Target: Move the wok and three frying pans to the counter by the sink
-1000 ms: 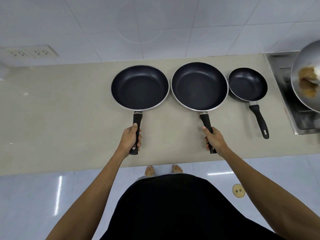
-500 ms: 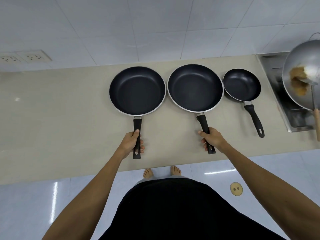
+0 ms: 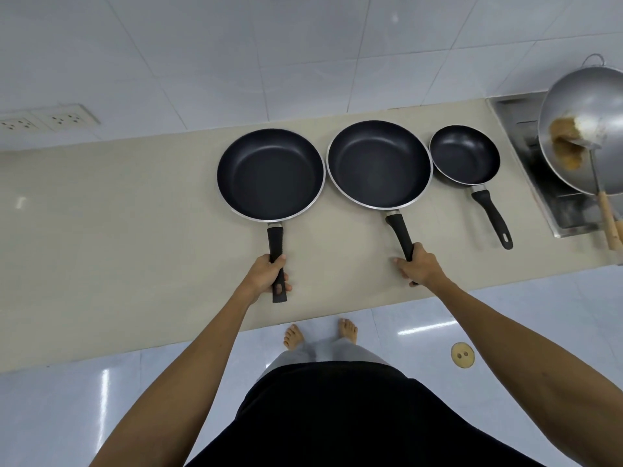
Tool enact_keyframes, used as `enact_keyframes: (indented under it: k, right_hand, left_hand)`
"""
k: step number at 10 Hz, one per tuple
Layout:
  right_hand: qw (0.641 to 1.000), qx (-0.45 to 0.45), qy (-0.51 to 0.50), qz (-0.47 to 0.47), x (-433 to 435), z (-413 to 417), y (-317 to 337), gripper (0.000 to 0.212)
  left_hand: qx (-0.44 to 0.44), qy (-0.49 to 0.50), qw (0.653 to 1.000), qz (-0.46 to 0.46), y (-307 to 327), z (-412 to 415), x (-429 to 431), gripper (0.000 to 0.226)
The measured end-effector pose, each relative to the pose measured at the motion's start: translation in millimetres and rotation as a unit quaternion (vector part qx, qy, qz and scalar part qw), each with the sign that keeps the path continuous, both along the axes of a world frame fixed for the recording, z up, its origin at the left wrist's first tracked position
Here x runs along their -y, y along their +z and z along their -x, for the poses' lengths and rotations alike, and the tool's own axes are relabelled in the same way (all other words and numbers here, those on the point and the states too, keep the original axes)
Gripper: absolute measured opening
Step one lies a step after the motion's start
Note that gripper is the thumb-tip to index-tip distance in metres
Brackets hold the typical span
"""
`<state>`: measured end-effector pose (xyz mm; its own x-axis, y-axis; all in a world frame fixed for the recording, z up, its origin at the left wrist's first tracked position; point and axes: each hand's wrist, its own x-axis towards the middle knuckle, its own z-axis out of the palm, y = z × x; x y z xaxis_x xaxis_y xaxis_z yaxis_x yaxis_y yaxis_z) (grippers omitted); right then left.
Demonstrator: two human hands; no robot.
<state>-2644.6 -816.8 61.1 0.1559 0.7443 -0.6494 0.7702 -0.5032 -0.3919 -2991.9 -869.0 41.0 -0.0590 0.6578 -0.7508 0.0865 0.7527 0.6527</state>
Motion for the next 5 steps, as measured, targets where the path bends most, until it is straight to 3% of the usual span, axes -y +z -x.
enact_keyframes:
  k: [5]
  right_hand:
    - [0.999, -0.014, 0.029, -0.028, 50, -16, 8, 0.049]
  left_hand:
    - [-0.055, -0.029, 0.998, 0.004, 16, -18, 65, 0.044]
